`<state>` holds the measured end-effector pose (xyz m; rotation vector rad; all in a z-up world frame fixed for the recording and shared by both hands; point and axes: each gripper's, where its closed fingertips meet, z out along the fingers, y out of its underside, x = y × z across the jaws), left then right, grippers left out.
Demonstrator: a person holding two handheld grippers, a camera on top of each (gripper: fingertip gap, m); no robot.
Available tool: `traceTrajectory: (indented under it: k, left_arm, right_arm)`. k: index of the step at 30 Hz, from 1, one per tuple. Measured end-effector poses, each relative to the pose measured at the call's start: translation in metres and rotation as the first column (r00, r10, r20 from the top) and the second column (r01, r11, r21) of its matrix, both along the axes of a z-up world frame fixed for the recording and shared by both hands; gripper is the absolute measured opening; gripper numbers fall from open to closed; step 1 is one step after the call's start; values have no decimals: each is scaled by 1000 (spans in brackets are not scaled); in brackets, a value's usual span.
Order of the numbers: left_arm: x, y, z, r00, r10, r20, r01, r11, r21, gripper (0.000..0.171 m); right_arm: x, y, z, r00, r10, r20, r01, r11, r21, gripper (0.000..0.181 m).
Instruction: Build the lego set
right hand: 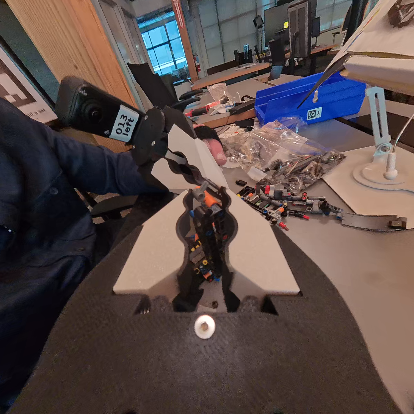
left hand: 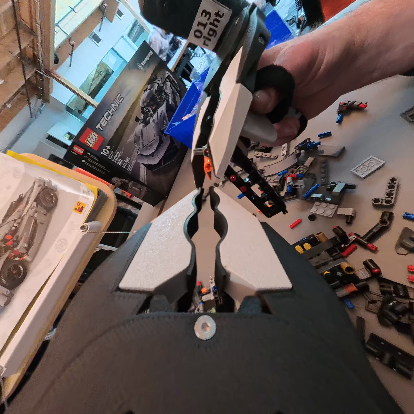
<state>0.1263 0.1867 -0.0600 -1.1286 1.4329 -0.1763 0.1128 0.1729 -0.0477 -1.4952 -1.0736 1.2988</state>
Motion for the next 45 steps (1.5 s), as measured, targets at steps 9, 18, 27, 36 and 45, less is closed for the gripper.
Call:
traceTrajectory:
  k: [9,18,27,36,45]
  left_arm:
    - [3,-6,6,1000,4,-6,-4,996,94,6]
    - [6,-13,11,999,-27,18,24,994,109,9]
    - [10,-16,4,999,-50,-7,50,996,69,4]
    - [-1,-3,12,999,-14,49,14,1000,-10,4]
    - [0,-5,12,997,-36,74,40,998,-51,5]
  right_arm:
    - [2,4,0,999,11,-42,-15,995,-98,23]
    - [1,0,3,996,42,-81,-52,990,-132,23]
    - [-4,-6,-2,990,106,-92,-123,970,-210,25]
    - [9,10,-7,1000,-7,-16,4,988,-156,40]
    - [5,11,-21,993,-46,110,53,997,-61,22]
